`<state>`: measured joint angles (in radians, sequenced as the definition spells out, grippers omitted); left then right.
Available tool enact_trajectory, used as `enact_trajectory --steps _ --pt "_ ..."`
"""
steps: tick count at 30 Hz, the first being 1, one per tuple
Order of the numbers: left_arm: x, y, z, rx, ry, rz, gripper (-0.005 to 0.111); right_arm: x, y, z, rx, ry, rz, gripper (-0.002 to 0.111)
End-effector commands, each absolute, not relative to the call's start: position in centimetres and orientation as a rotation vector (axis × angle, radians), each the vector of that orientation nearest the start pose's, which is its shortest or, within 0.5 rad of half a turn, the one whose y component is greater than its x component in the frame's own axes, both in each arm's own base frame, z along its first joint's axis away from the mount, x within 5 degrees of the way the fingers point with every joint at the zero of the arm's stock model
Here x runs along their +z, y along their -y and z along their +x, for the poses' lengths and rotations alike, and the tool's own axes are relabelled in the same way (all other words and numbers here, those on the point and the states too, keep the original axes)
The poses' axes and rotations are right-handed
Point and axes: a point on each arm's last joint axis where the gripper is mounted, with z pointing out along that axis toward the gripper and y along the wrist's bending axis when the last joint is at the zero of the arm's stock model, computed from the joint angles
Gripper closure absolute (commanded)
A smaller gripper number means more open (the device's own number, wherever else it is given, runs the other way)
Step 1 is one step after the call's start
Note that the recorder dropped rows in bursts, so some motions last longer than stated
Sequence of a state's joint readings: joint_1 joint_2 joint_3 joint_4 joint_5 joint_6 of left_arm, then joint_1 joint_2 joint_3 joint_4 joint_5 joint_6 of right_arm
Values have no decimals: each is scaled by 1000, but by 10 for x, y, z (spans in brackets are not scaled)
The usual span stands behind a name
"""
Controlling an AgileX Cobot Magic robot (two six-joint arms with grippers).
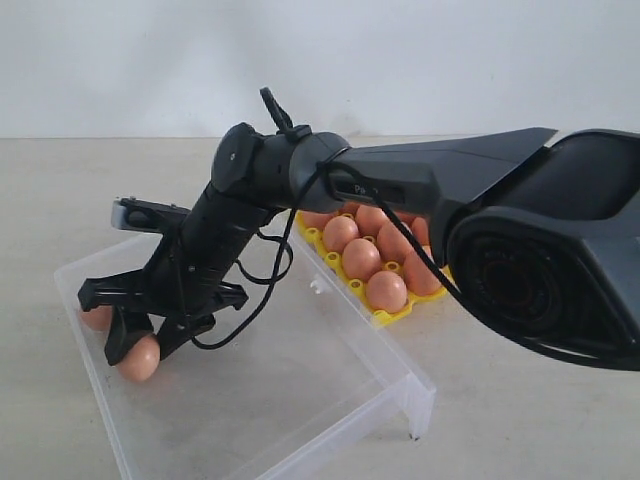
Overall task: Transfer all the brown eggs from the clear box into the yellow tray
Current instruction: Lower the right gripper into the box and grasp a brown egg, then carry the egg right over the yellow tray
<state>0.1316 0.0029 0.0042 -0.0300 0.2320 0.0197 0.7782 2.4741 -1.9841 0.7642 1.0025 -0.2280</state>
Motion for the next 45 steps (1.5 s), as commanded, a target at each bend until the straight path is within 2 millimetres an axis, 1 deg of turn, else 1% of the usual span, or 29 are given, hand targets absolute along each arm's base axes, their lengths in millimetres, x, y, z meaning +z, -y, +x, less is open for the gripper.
enact_trajectory --steps 1,4,5,8,11,13,16,18,19,20,22,25,26,28,29,31,32,33,34,35,37,39,40,41,42,43,44,45 --pt "192 -6 55 78 -1712 -116 111 119 -389 335 1006 -2779 -937 108" --pt "192 -6 55 78 -1712 -116 111 146 -383 346 1012 -2692 -876 108" --pt "192 -6 55 78 -1712 -116 111 159 -380 351 1011 -2651 -858 108" --pt "192 -6 55 78 -1712 -116 111 202 -368 362 1002 -2509 -826 108" --pt "192 -6 55 78 -1712 -116 111 243 -354 368 961 -2373 -823 108" --pt "192 -6 55 78 -1712 -116 111 268 -344 369 937 -2311 -819 108" --pt "192 -6 55 78 -1712 -116 111 302 -335 361 910 -2198 -863 108" --pt "192 -6 55 78 -1712 -116 111 313 -326 352 882 -2137 -846 108" --pt "192 -6 55 78 -1712 -116 111 316 -320 349 869 -2108 -802 108" --pt "192 -6 55 78 -1712 -116 111 307 -310 343 833 -2108 -756 108" --pt "192 -6 55 78 -1712 -116 111 298 -287 328 742 -2077 -657 108" --pt "192 -6 55 78 -1712 -116 111 283 -237 296 571 -1996 -494 108" --pt "192 -6 55 78 -1712 -116 111 280 -218 284 504 -1941 -423 108" --pt "192 -6 55 78 -1712 -116 111 277 -178 264 359 -1778 -266 108" --pt "192 -6 55 78 -1712 -116 111 283 -159 256 300 -1665 -155 108" --pt "192 -6 55 78 -1712 -116 111 284 -118 241 208 -1465 111 108" --pt "192 -6 55 78 -1712 -116 111 282 -102 236 185 -1400 214 108" --pt "192 -6 55 78 -1712 -116 111 282 -86 234 146 -1330 309 108" --pt "192 -6 55 78 -1712 -116 111 280 -73 236 124 -1316 371 108" --pt "192 -6 55 78 -1712 -116 111 277 -61 241 107 -1349 408 108" --pt "192 -6 55 78 -1712 -116 111 266 -41 256 163 -1498 479 109" --pt "192 -6 55 78 -1712 -116 111 254 -28 275 259 -1664 463 109" --pt "192 -6 55 78 -1712 -116 111 250 -22 286 293 -1746 389 109" --pt "192 -6 55 78 -1712 -116 111 249 -23 295 291 -1812 206 109" --pt "192 -6 55 78 -1712 -116 111 244 -19 307 375 -1854 128 109" --pt "192 -6 55 78 -1712 -116 111 243 -24 313 446 -1880 -70 109" --pt "192 -6 55 78 -1712 -116 111 241 -25 318 613 -1906 -131 109" --pt "192 -6 55 78 -1712 -116 111 237 -33 324 812 -1920 -363 109"
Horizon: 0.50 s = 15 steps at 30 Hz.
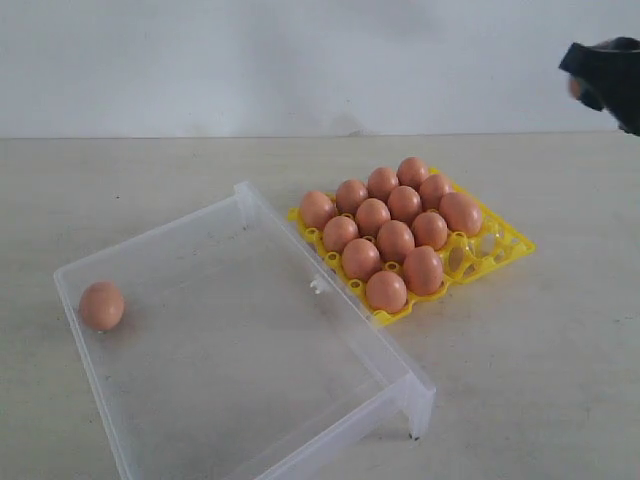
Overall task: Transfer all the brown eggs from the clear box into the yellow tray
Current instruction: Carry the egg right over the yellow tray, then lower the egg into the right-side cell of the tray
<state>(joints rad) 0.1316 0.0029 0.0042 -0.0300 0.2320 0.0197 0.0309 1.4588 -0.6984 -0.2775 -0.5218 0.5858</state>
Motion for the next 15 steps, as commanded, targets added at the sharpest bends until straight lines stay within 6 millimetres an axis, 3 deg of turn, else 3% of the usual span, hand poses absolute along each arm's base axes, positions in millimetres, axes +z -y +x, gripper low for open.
enact_trajectory --steps 1,3,6,8,15 --pt "192 -6 55 78 -1712 -116 111 233 -35 327 926 -1936 -480 109" --pt "192 -6 55 78 -1712 -116 111 217 -39 337 1077 -1996 -701 109" --pt "192 -6 55 78 -1712 -116 111 189 -37 353 1156 -2073 -663 109" --pt "192 -6 55 78 -1712 -116 111 175 -37 354 1193 -2107 -635 109" --pt "192 -6 55 78 -1712 -116 111 153 -31 362 962 -2066 -803 109"
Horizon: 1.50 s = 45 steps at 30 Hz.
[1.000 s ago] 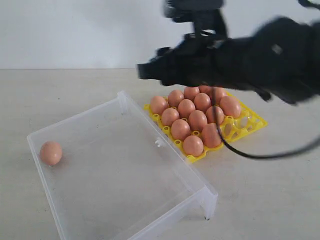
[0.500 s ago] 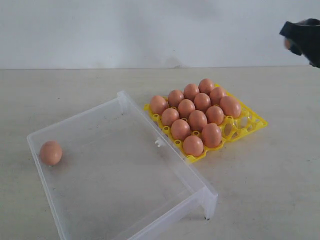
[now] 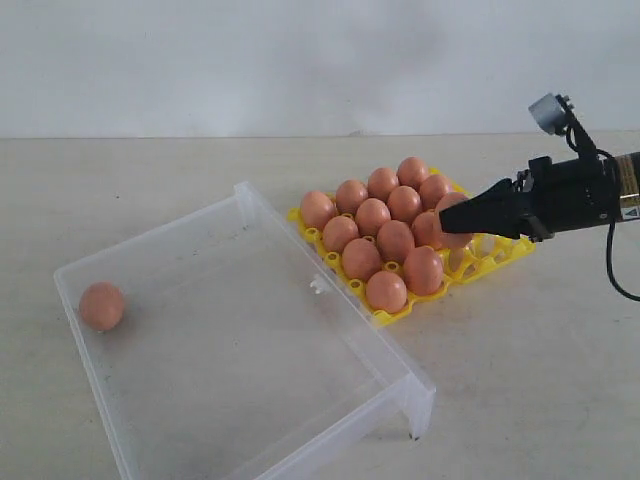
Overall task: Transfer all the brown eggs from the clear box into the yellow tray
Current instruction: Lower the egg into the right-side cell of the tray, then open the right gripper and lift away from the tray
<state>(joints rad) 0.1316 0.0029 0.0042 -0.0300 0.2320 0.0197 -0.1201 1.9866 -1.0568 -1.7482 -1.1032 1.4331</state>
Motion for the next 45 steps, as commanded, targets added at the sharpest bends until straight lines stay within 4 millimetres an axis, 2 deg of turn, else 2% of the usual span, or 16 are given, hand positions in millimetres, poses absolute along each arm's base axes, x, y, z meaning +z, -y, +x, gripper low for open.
enact_trajectory --steps 1,7,12,14,18,23,32,35,36,37,38,39,40,41,42,45 --pt "192 -6 55 78 -1712 -116 111 152 -30 363 927 -2064 -818 109" --pt "192 -6 55 78 -1712 -116 111 144 -33 368 755 -2051 -926 109" --pt "192 -6 55 78 -1712 -116 111 128 -49 368 781 -2052 -996 107" --pt "192 -6 55 78 -1712 -116 111 126 -51 368 757 -2069 -995 99" --pt "192 -6 55 78 -1712 -116 111 127 -50 369 763 -2094 -959 67" --pt "192 -6 55 78 -1712 -116 111 127 -51 369 788 -2119 -916 51" --pt "192 -6 55 78 -1712 -116 111 166 -45 370 612 -2063 -911 50" --pt "192 -6 55 78 -1712 -116 111 193 -54 368 747 -1944 -830 53" --pt "192 -6 55 78 -1712 -116 111 203 -61 367 837 -1878 -776 58" --pt "192 -6 55 78 -1712 -116 111 222 -78 363 1029 -1743 -694 75" --pt "192 -6 55 78 -1712 -116 111 231 -92 360 1136 -1664 -670 87" --pt "192 -6 55 78 -1712 -116 111 240 -121 353 1251 -1576 -666 109" --pt "192 -6 55 78 -1712 -116 111 242 -142 346 1290 -1550 -696 108" --pt "192 -6 55 78 -1712 -116 111 241 -184 331 1299 -1503 -791 108" --pt "192 -6 55 78 -1712 -116 111 238 -209 321 1266 -1494 -850 108" --pt "192 -6 55 78 -1712 -116 111 221 -277 301 955 -1533 -1038 108"
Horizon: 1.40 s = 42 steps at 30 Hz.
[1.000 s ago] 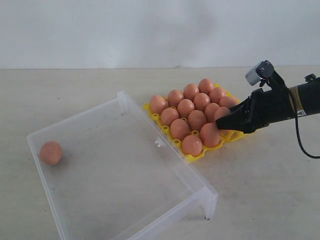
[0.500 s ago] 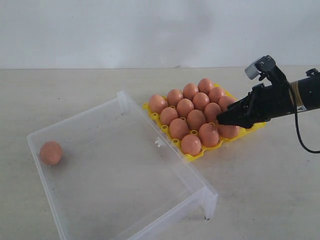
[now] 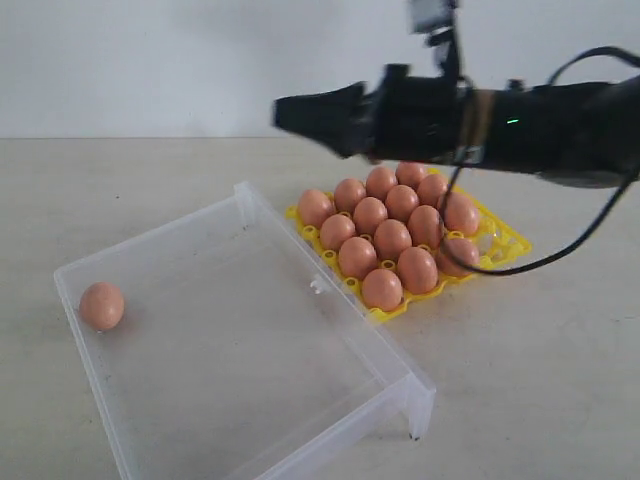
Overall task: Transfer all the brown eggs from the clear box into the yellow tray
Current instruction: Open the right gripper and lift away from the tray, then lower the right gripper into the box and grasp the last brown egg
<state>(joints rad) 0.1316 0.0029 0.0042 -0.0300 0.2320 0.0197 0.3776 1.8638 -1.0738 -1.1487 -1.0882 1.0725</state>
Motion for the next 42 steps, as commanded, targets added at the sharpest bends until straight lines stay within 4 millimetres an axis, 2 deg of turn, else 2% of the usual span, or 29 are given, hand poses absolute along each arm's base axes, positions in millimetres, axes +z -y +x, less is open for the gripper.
enact_trajectory --steps 1,2,4,5,7,9,11,13,14,16,18,20,22,26,27,31,35,42 --pt "192 -6 55 78 -1712 -116 111 213 -298 299 839 -1648 -1036 108" --pt "192 -6 55 78 -1712 -116 111 203 -314 302 655 -1831 -990 108" --pt "192 -6 55 78 -1712 -116 111 199 -341 307 405 -2000 -888 109" --pt "192 -6 55 78 -1712 -116 111 198 -353 308 301 -2025 -879 109" --pt "192 -6 55 78 -1712 -116 111 202 -375 307 228 -2009 -925 109" --pt "192 -6 55 78 -1712 -116 111 211 -391 309 260 -2041 -949 109" --pt "192 -6 55 78 -1712 -116 111 217 -403 312 363 -2138 -1032 109" --pt "192 -6 55 78 -1712 -116 111 219 -412 314 600 -2293 -1147 109" --pt "192 -6 55 78 -1712 -116 111 217 -413 317 726 -2352 -1220 109" --pt "192 -6 55 78 -1712 -116 111 214 -411 329 898 -2433 -1252 109" --pt "192 -6 55 78 -1712 -116 111 209 -410 342 971 -2457 -1242 107" --pt "192 -6 55 78 -1712 -116 111 208 -411 350 981 -2451 -1229 100" --pt "192 -6 55 78 -1712 -116 111 207 -412 357 988 -2431 -1211 87" --pt "192 -6 55 78 -1712 -116 111 209 -415 364 994 -2421 -1092 47" --pt "192 -6 55 78 -1712 -116 111 210 -416 365 1000 -2425 -1055 43" --pt "192 -6 55 78 -1712 -116 111 203 -416 371 974 -2458 -954 46" --pt "192 -6 55 78 -1712 -116 111 182 -415 373 934 -2549 -915 54" --pt "192 -6 55 78 -1712 -116 111 163 -418 371 977 -2598 -909 53"
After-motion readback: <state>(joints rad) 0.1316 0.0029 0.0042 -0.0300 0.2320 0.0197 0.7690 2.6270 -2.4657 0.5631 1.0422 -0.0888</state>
